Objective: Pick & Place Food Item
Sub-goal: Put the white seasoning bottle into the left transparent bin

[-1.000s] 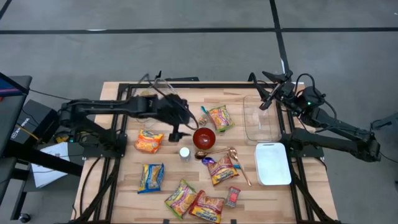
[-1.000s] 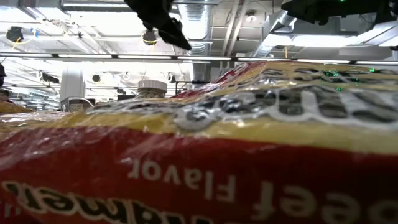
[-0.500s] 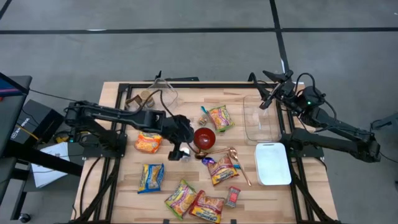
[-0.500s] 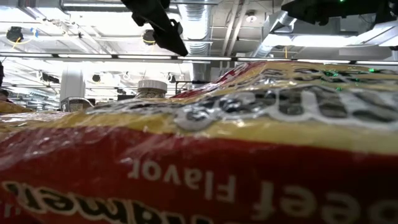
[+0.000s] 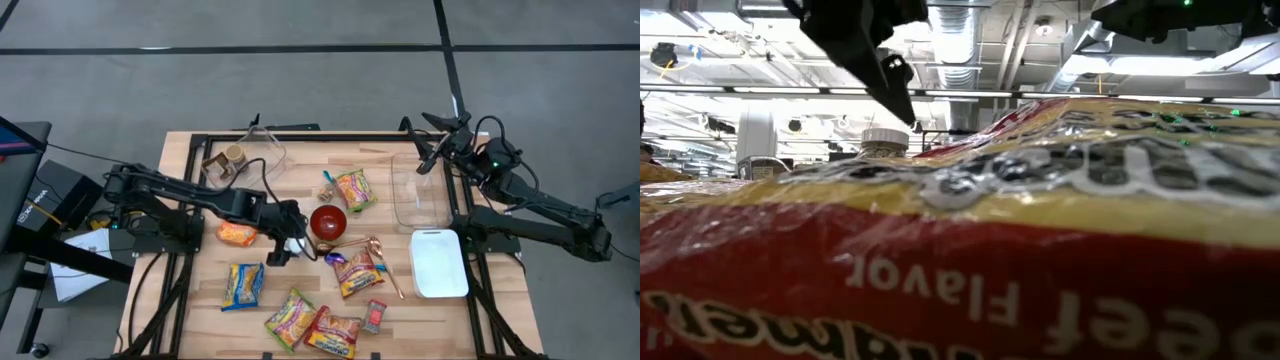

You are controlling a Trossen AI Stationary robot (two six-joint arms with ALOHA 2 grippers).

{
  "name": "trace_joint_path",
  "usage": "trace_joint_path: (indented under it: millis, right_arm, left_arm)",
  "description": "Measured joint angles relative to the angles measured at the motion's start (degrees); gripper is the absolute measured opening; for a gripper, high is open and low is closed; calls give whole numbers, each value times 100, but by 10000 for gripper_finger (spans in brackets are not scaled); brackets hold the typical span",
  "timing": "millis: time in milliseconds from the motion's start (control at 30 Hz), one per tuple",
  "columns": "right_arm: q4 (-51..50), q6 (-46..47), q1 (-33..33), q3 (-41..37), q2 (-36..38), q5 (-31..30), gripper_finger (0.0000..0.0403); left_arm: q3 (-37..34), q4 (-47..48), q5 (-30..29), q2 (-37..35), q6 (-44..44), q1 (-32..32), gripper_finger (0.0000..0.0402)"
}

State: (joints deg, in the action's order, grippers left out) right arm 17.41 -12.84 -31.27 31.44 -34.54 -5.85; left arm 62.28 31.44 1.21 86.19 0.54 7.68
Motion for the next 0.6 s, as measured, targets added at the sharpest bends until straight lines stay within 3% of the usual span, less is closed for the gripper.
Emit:
trace_joint_path:
  millis: [600]
  right_arm:
    - [4, 0, -2, 0, 0, 0, 265]
  left_arm:
    - [-592, -745, -22, -2, 0, -4, 375]
